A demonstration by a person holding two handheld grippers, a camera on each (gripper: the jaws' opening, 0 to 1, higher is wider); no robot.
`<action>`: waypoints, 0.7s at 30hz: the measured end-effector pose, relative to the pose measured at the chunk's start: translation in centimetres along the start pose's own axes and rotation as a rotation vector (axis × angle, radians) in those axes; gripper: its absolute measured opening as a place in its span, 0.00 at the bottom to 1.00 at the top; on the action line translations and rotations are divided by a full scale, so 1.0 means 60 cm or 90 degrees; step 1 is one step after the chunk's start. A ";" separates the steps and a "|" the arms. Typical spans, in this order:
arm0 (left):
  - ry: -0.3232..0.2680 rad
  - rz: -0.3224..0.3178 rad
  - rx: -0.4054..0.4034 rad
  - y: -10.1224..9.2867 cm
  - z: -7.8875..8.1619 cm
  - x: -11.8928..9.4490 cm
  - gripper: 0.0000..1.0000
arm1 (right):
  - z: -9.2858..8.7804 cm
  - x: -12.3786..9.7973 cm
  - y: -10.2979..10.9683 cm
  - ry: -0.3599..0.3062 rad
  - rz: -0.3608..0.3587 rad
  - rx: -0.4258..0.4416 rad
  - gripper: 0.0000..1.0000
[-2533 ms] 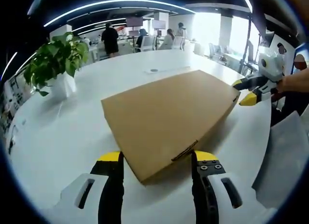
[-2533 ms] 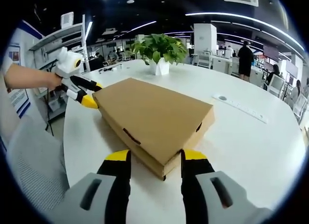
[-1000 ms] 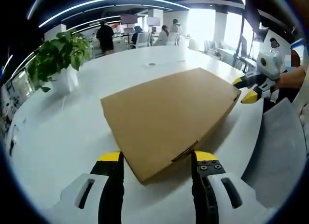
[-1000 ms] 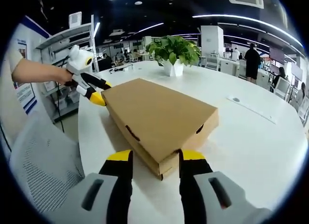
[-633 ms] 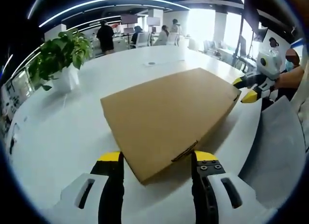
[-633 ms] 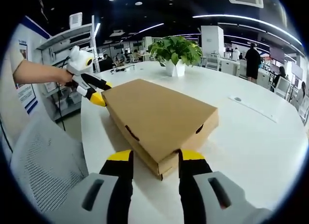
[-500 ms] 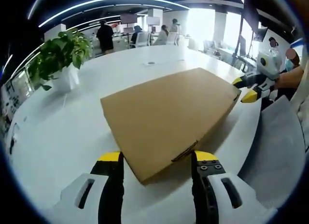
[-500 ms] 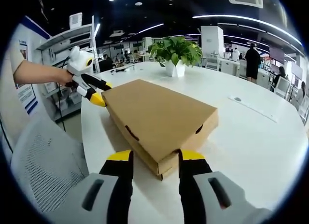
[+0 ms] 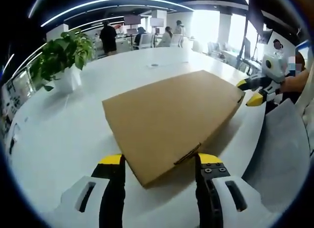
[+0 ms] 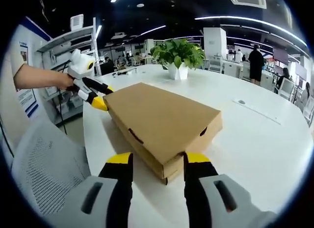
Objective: Operate the shoe box by opening the lid, removing the specified soft item, and placing it in the target area until the item is outside and the box remains undamaged.
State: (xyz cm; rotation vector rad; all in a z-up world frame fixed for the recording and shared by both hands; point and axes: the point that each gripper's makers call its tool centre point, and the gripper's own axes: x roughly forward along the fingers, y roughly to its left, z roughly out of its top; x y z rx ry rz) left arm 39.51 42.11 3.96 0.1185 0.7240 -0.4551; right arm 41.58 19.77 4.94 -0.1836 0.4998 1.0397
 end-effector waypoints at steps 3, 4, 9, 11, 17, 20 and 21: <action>-0.020 -0.006 -0.045 -0.004 0.007 0.000 0.62 | 0.000 -0.002 0.004 0.001 0.004 -0.008 0.38; -0.021 -0.006 -0.045 -0.002 0.007 -0.001 0.63 | 0.000 -0.003 0.005 0.002 0.005 -0.009 0.37; -0.025 -0.005 -0.038 -0.003 0.006 -0.001 0.63 | 0.001 -0.004 0.007 -0.002 0.005 -0.009 0.37; -0.026 -0.007 -0.041 -0.003 0.008 -0.002 0.63 | 0.003 -0.005 0.007 -0.004 0.005 -0.008 0.37; -0.033 -0.014 -0.050 -0.004 0.014 -0.008 0.63 | 0.011 -0.009 0.006 -0.009 0.004 -0.006 0.36; -0.036 -0.017 -0.055 -0.003 0.017 -0.011 0.63 | 0.015 -0.010 0.008 -0.014 0.003 -0.005 0.37; -0.036 -0.018 -0.056 -0.003 0.018 -0.012 0.63 | 0.016 -0.011 0.009 -0.016 0.003 -0.004 0.38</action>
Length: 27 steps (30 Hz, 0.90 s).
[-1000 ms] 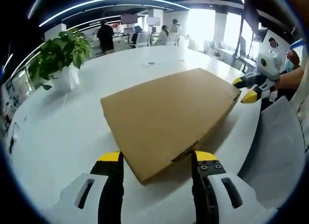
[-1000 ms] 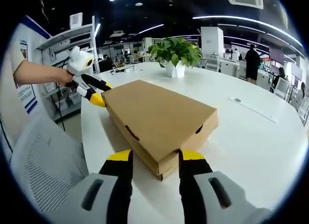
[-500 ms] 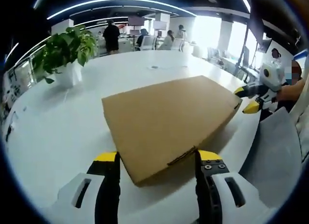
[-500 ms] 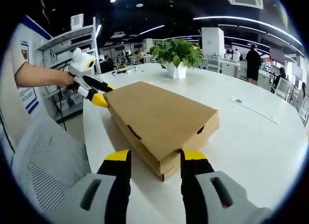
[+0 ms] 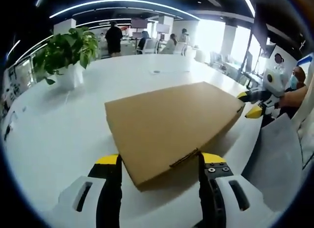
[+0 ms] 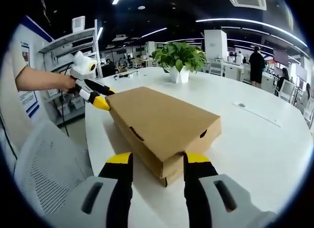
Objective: Operate the shoe box by opening the lid, removing the specified soft item, and placing it in the target area until the item is outside and the box remains undamaged.
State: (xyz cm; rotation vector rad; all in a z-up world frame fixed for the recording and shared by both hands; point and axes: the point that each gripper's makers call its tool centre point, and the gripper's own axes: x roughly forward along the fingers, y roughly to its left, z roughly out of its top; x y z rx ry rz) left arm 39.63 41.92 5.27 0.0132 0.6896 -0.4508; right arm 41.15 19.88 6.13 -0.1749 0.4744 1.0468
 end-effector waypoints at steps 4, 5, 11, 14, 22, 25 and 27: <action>-0.001 -0.001 0.003 -0.003 0.006 -0.005 0.64 | 0.008 -0.004 0.001 -0.009 -0.001 0.002 0.38; -0.002 -0.001 0.005 -0.003 0.009 -0.007 0.63 | 0.011 -0.005 0.000 -0.012 -0.001 0.005 0.38; -0.011 -0.004 0.008 -0.004 0.021 -0.017 0.63 | 0.025 -0.011 -0.001 -0.025 -0.005 -0.002 0.37; -0.016 -0.006 0.009 -0.006 0.027 -0.021 0.64 | 0.033 -0.014 -0.002 -0.032 -0.008 -0.006 0.37; -0.024 -0.006 0.019 -0.008 0.041 -0.030 0.65 | 0.052 -0.020 -0.002 -0.043 -0.014 -0.021 0.39; -0.034 -0.007 0.018 -0.010 0.052 -0.036 0.66 | 0.061 -0.022 -0.004 -0.049 -0.017 -0.025 0.39; -0.038 -0.008 0.018 -0.010 0.057 -0.038 0.66 | 0.066 -0.024 -0.006 -0.051 -0.018 -0.030 0.39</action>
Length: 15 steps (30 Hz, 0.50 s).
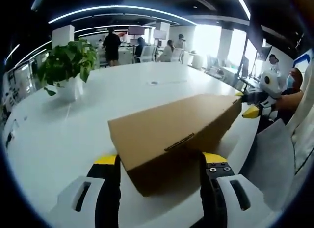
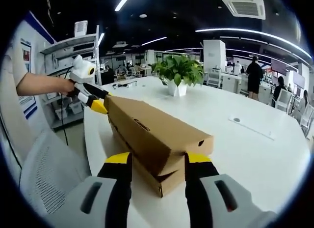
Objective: Operate the shoe box by opening the lid, removing the specified soft item, and placing it in the target area until the item is outside and the box remains undamaged.
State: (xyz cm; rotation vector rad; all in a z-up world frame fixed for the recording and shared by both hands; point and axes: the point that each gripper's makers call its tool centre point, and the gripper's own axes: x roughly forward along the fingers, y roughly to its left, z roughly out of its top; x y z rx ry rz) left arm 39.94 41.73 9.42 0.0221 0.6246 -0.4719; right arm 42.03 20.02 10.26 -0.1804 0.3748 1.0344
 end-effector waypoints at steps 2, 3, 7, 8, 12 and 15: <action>-0.004 0.000 0.001 0.000 0.005 -0.001 0.67 | 0.004 0.000 -0.002 -0.002 -0.001 -0.007 0.39; -0.005 -0.001 0.001 0.000 0.006 -0.002 0.67 | 0.006 0.000 -0.003 -0.002 -0.002 -0.009 0.39; -0.018 0.004 0.013 0.001 0.018 -0.007 0.66 | 0.020 -0.003 -0.007 -0.012 -0.006 -0.016 0.39; -0.023 0.005 0.008 0.003 0.022 -0.008 0.66 | 0.025 -0.002 -0.009 -0.013 -0.007 -0.018 0.39; -0.037 0.012 0.007 0.010 0.037 -0.011 0.62 | 0.038 -0.002 -0.016 -0.020 -0.010 -0.026 0.39; -0.049 0.015 0.003 0.015 0.052 -0.013 0.61 | 0.052 -0.003 -0.021 -0.027 -0.012 -0.030 0.40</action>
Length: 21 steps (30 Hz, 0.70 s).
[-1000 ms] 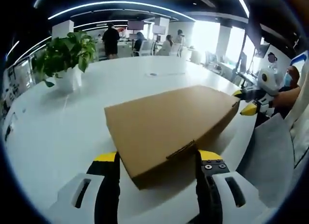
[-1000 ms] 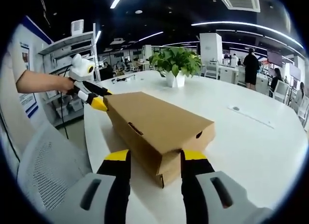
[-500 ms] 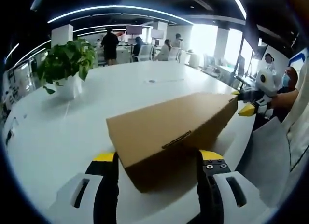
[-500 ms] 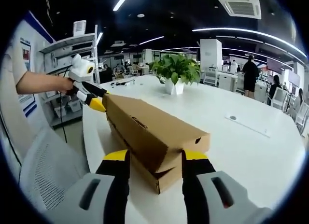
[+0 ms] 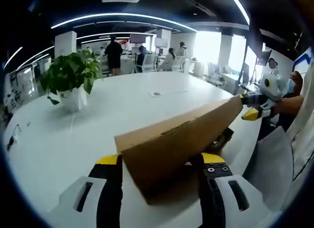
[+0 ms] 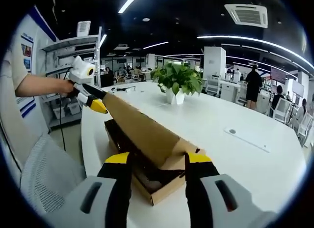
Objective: Operate the shoe box by opening the lid, removing the specified soft item, and placing it in the target area until the item is outside and the box remains undamaged.
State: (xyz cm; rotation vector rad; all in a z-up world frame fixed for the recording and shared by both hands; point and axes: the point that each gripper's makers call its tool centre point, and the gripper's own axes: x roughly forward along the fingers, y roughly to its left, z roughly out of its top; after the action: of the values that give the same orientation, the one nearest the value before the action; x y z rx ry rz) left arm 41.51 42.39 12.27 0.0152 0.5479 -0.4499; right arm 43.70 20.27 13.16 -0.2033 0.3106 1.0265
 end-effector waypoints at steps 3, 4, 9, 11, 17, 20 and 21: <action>-0.003 0.007 0.005 0.006 0.010 0.001 0.58 | 0.009 0.002 -0.006 -0.003 -0.003 -0.006 0.40; -0.005 0.009 0.004 0.008 0.013 0.001 0.57 | 0.012 0.002 -0.007 -0.004 -0.004 -0.008 0.40; -0.008 0.025 0.014 0.022 0.026 0.002 0.50 | 0.025 0.005 -0.017 -0.009 -0.008 -0.018 0.40; -0.007 0.034 0.020 0.028 0.029 0.003 0.46 | 0.027 0.007 -0.020 -0.010 -0.010 -0.021 0.40; -0.011 0.056 0.032 0.046 0.042 0.006 0.35 | 0.038 0.012 -0.033 -0.015 -0.014 -0.034 0.40; -0.014 0.068 0.039 0.055 0.052 0.008 0.31 | 0.046 0.015 -0.039 -0.018 -0.015 -0.038 0.40; -0.015 0.071 0.041 0.058 0.055 0.009 0.30 | 0.049 0.016 -0.042 -0.019 -0.017 -0.040 0.40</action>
State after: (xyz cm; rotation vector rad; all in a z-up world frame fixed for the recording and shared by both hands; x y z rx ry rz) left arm 45.00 44.87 14.44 0.1020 0.5071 -0.3582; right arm 46.82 20.67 15.61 -0.2472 0.2477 1.0135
